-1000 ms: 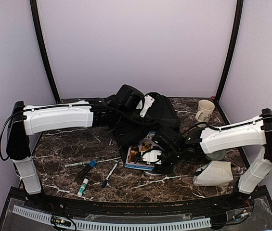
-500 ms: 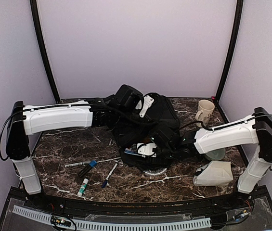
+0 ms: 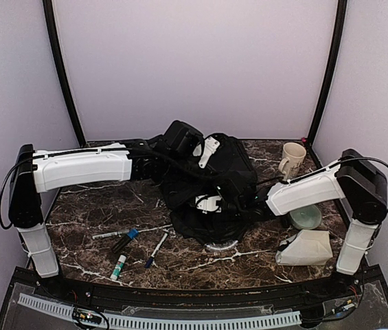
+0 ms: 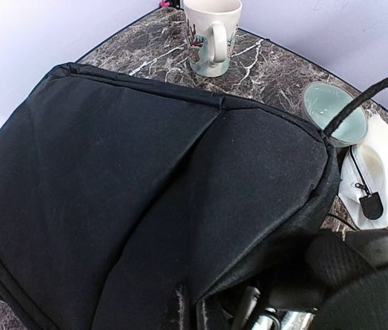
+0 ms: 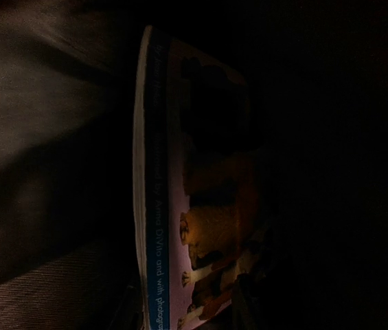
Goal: Pack the student bag
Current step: Adjust the book in the largest pocket of the bag.
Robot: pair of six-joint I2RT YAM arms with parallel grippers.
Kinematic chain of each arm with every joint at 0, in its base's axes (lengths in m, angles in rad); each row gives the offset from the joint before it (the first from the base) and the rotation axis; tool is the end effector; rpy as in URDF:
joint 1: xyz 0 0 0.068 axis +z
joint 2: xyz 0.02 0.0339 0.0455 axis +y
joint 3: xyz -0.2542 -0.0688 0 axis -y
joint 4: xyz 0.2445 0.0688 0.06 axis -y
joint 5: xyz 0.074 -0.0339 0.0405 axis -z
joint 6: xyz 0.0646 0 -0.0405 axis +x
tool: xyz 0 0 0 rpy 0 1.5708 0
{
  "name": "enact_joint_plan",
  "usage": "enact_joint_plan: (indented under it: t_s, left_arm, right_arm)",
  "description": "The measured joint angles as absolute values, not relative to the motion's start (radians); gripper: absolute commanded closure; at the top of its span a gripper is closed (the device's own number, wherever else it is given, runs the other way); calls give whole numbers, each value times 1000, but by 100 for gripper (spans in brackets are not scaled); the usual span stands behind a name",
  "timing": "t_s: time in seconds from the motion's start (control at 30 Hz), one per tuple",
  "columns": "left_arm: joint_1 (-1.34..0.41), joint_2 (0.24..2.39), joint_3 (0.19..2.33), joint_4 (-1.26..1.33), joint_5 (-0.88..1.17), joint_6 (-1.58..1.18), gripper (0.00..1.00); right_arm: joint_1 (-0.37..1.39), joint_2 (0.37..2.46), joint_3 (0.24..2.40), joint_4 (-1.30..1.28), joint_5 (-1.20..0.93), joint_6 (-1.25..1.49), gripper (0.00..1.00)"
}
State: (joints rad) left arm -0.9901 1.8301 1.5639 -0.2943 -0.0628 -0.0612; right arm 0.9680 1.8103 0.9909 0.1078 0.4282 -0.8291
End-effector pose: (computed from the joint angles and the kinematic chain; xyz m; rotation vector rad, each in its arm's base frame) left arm 0.2525 -0.3775 0.2792 0.9427 1.9662 -0.5457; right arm 0.2441 0.3074 0.1360 -1.6045 1.5606 -0.4123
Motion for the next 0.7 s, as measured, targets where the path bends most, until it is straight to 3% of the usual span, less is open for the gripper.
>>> enact_joint_plan:
  t_s: [0.7]
  left_arm:
    - [-990,1816,1564,-294,-68,-62,100]
  right_arm:
    - [879,1866,1017,233,464,-923,55]
